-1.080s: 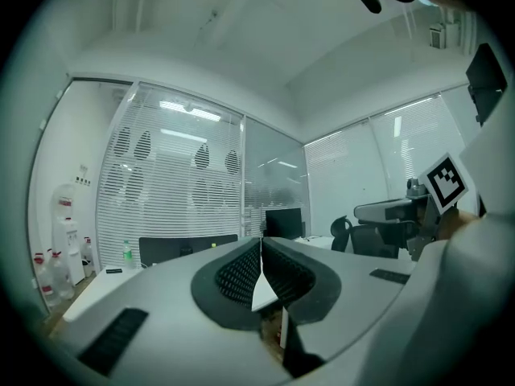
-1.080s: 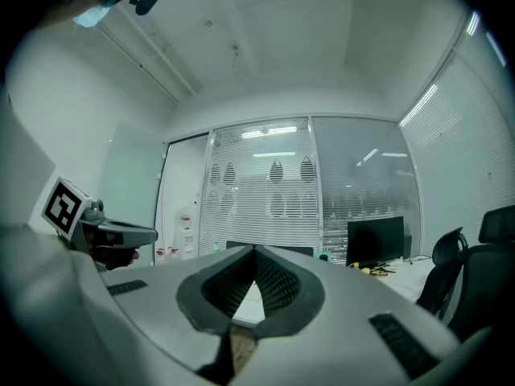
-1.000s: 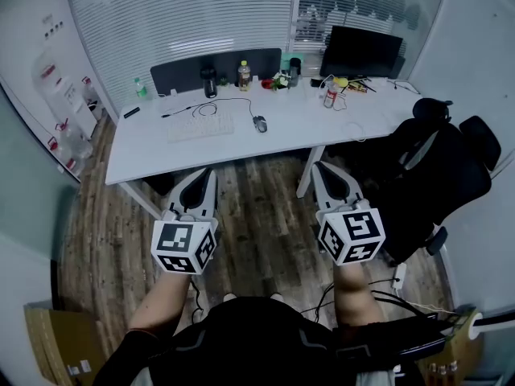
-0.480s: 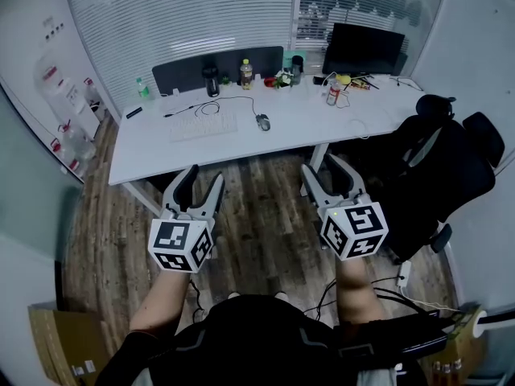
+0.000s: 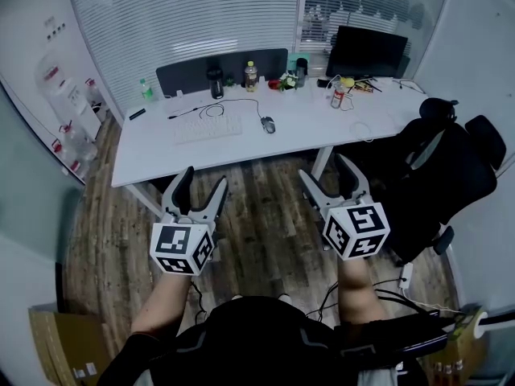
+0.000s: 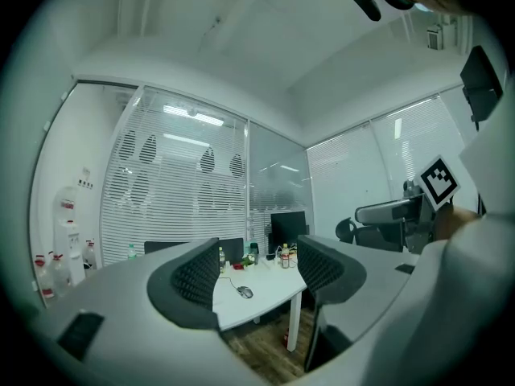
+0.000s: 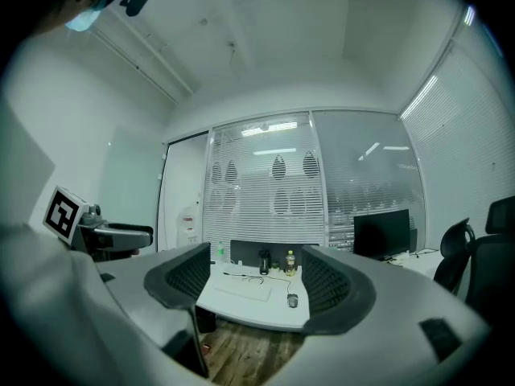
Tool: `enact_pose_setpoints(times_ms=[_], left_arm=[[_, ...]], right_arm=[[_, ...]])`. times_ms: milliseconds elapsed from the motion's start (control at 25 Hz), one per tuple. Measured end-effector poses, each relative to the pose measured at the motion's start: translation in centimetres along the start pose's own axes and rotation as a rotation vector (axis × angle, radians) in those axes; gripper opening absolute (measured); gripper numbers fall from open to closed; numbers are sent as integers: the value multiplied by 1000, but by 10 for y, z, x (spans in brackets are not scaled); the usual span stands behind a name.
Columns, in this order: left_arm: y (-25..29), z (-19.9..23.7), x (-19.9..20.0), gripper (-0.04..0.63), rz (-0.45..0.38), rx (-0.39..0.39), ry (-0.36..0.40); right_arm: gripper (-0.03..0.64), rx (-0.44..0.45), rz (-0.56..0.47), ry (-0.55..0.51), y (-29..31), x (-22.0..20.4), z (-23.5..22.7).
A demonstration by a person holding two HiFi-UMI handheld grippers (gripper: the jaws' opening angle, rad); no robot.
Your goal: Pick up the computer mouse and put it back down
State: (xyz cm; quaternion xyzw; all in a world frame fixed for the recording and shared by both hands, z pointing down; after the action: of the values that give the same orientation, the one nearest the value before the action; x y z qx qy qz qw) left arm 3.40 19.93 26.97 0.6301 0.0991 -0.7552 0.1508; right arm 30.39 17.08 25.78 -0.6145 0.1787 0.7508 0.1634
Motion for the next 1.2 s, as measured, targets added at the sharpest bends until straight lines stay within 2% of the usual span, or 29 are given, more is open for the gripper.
enact_pose_setpoints(times_ms=[720, 960, 1120, 1200], left_arm=[[6, 62, -14, 302, 19, -31, 23], [47, 74, -19, 301, 26, 9, 45], [91, 81, -12, 301, 21, 55, 92], [118, 84, -8, 302, 16, 72, 92]], right_arm=[[354, -27, 24, -17, 47, -7, 36], [348, 27, 6, -16, 97, -20, 18], [348, 72, -15, -3, 145, -25, -13], [348, 83, -35, -1, 169, -24, -33]])
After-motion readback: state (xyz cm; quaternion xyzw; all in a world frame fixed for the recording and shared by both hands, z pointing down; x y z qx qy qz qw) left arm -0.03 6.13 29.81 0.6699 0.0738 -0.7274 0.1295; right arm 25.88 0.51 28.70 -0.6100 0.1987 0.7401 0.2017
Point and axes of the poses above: the fingertips, and each gripper's own axes: y forward along the fingers, z to its left, x out of its top, the point moved 6 cm from there along -y, backward along the fingers, and after that the axes turned 11 degrees about -y, right-handed, at the moved point
